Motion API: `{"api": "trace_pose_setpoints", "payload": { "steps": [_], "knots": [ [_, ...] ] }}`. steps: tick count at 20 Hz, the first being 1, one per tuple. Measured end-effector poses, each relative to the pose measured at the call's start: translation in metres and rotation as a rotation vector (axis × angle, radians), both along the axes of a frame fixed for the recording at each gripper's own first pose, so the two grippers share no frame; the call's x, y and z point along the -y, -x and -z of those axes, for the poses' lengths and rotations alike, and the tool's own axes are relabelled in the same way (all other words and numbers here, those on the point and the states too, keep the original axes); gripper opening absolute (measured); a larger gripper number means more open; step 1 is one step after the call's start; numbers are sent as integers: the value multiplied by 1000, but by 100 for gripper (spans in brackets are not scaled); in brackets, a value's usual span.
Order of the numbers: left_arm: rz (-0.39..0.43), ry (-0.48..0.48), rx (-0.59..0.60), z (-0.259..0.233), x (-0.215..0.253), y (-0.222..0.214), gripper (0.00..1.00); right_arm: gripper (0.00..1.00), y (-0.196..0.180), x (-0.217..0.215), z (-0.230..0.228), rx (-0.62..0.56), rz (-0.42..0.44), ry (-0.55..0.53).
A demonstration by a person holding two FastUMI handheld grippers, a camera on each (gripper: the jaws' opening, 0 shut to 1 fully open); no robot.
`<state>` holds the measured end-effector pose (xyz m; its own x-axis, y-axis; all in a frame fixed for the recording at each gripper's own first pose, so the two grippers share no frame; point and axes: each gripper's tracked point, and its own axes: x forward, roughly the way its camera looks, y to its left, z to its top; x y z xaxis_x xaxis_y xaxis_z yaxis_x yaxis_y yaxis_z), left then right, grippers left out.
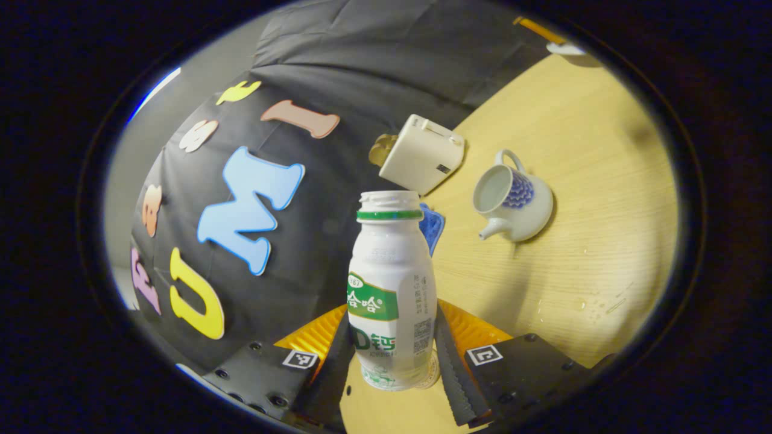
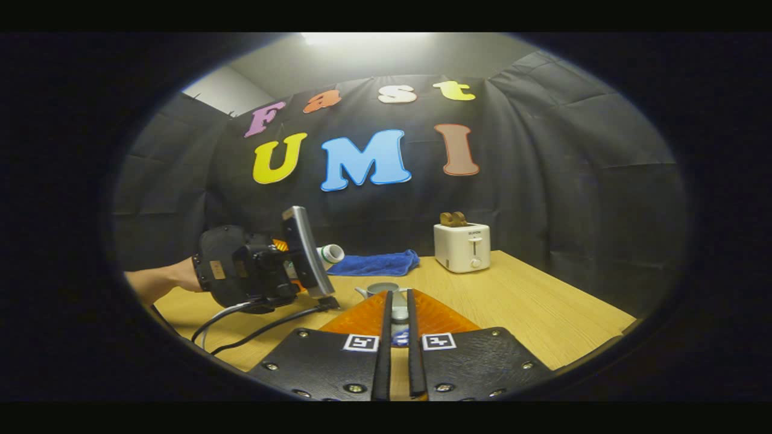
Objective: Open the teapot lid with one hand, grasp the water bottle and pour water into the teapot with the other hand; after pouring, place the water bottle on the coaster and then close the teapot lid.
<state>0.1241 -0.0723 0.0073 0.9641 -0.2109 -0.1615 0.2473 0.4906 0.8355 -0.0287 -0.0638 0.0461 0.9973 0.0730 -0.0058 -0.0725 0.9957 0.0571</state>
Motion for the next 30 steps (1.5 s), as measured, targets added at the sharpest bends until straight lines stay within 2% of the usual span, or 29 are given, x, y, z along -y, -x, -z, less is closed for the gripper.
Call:
{"api": "trace_pose_setpoints", "payload": {
  "steps": [3, 7, 8, 9, 10, 11, 13, 14, 20, 21, 26, 30],
  "knots": [
    [-22, 168, -17, -2, -24, 14, 82, 12, -28, -13, -6, -4, -21, 2],
    [-61, 307, -13, -9, -54, 13, 82, 12, -63, -22, -9, -9, -14, 37],
    [-66, 353, -2, -14, -60, 10, 67, 12, -71, -23, -10, -13, -9, 44],
    [-73, 415, 19, -18, -69, 10, 67, 12, -80, -25, -10, -7, -9, 43],
    [-72, 493, 28, -24, -75, 10, 75, 12, -89, -28, -11, -5, -10, 46],
    [-66, 575, 37, -32, -81, 17, 67, 12, -99, -31, -8, -7, -11, 57],
    [-43, 697, 43, -40, -84, 21, 82, 12, -116, -38, -4, -7, -17, 78],
    [-40, 732, 54, -45, -87, 23, 82, 12, -124, -37, 1, -16, -13, 82],
    [-32, 903, 60, -50, -112, 21, 82, 12, -163, -36, 18, -49, 26, 110],
    [-42, 910, 61, -49, -117, 20, 74, 12, -166, -36, 22, -56, 30, 116],
    [-72, 961, 40, -39, -134, 16, 75, 12, -172, -38, 31, -78, 27, 98],
    [-101, 962, 11, -27, -139, 13, 75, 12, -175, -37, 40, -103, 29, 88]
  ]
}}
